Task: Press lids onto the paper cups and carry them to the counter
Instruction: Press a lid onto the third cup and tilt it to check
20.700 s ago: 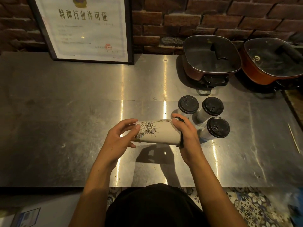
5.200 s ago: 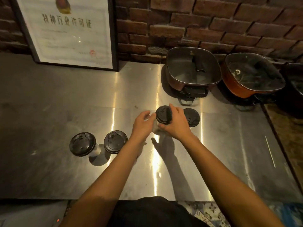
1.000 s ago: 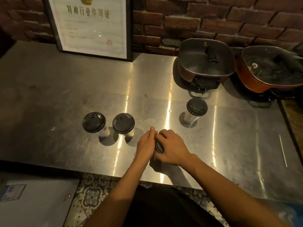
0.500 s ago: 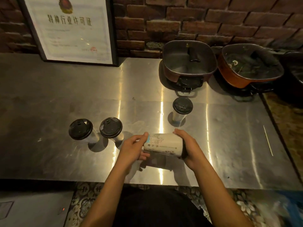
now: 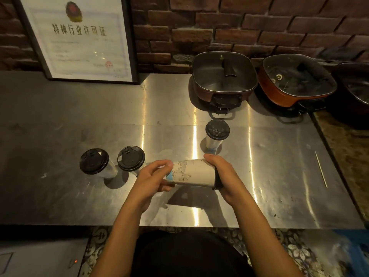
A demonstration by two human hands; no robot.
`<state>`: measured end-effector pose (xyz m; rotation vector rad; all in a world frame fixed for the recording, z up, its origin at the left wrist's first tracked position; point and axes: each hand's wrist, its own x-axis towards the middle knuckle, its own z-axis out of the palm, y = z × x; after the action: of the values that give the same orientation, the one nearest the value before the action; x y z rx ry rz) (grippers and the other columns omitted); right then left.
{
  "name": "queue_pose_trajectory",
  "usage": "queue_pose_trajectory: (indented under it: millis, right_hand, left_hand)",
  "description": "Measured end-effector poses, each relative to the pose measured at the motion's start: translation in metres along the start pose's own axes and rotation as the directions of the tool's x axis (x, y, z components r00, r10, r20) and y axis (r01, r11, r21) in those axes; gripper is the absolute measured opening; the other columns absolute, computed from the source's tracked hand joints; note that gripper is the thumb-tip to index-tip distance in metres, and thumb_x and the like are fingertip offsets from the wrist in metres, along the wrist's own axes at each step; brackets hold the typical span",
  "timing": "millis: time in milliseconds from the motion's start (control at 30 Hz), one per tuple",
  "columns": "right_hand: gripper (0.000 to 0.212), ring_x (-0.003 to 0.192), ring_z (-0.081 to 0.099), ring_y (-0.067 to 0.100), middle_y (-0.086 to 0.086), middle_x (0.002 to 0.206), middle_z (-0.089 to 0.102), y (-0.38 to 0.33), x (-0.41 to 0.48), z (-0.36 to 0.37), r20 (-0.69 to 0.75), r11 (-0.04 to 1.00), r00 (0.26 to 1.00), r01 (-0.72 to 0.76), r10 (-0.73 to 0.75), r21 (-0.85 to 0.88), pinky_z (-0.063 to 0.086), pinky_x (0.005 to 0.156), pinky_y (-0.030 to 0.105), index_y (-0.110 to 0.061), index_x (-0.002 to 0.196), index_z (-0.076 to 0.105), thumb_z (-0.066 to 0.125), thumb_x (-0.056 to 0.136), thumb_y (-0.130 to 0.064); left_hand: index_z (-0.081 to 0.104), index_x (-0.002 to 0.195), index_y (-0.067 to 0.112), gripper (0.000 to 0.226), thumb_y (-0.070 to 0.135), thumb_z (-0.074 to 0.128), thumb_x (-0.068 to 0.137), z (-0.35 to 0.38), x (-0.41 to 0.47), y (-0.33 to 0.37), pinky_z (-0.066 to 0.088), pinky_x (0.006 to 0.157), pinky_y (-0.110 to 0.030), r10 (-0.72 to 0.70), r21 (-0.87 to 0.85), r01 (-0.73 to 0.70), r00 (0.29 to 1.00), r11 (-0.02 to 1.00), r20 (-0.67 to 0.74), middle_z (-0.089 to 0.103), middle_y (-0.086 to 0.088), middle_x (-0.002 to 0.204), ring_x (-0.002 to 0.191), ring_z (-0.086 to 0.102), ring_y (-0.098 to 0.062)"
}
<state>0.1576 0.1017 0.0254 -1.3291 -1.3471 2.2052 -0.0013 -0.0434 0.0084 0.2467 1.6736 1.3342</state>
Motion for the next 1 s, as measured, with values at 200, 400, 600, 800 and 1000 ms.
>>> queue_pose_trajectory:
  millis: [200,400,600,800,1000]
  right_hand:
    - [0.017,0.093,0.066,0.020,0.008,0.106,0.069,-0.004,0.004,0.000,-0.015,1.000,1.000,0.017,-0.017,0.004,0.050,0.055,0.023,-0.022,0.105,0.065,0.061,0.096,-0.036]
    - [0.013,0.093,0.068,0.020,0.005,0.099,0.071,-0.005,0.010,0.000,-0.016,0.999,0.999,0.037,-0.037,0.021,0.049,0.066,0.032,-0.023,0.098,0.068,0.063,0.094,-0.035]
    - [0.016,0.088,0.068,0.017,0.007,0.098,0.069,-0.006,0.014,0.001,-0.014,0.998,0.998,0.058,-0.058,0.014,0.050,0.053,0.024,-0.018,0.102,0.067,0.063,0.094,-0.032]
    - [0.015,0.084,0.068,0.015,0.004,0.094,0.069,-0.007,0.017,0.000,-0.012,0.999,0.999,0.044,-0.044,0.030,0.051,0.060,0.027,-0.019,0.100,0.068,0.063,0.095,-0.032]
    - [0.019,0.086,0.068,0.018,0.006,0.095,0.070,-0.008,0.021,-0.003,-0.022,0.998,0.998,0.052,-0.051,0.038,0.051,0.053,0.022,-0.017,0.105,0.068,0.063,0.095,-0.032]
  left_hand:
    - [0.068,0.128,0.020,0.033,0.030,0.066,0.096,-0.004,0.000,0.005,0.063,0.071,-0.030,0.011,0.019,-0.012,0.999,1.000,0.041,0.071,-0.010,0.117,0.088,0.078,-0.026]
    - [0.067,0.129,0.023,0.035,0.018,0.069,0.094,-0.008,0.002,0.004,0.064,0.085,-0.038,0.057,-0.017,-0.055,0.996,0.998,0.072,0.072,-0.006,0.122,0.108,0.074,-0.025]
    - [0.069,0.126,0.021,0.030,0.020,0.067,0.096,-0.010,0.005,0.006,0.064,0.078,-0.035,0.049,-0.016,-0.048,0.997,0.999,0.052,0.074,-0.006,0.119,0.101,0.077,-0.025]
    - [0.071,0.121,0.021,0.028,0.031,0.068,0.095,-0.005,0.011,0.011,0.062,0.069,-0.031,-0.011,-0.007,0.011,1.000,1.000,0.011,0.076,-0.007,0.110,0.083,0.079,-0.026]
    - [0.072,0.123,0.020,0.031,0.017,0.072,0.092,-0.006,0.014,0.009,0.062,0.088,-0.042,0.028,-0.067,-0.026,0.999,0.997,0.029,0.072,-0.008,0.123,0.109,0.073,-0.027]
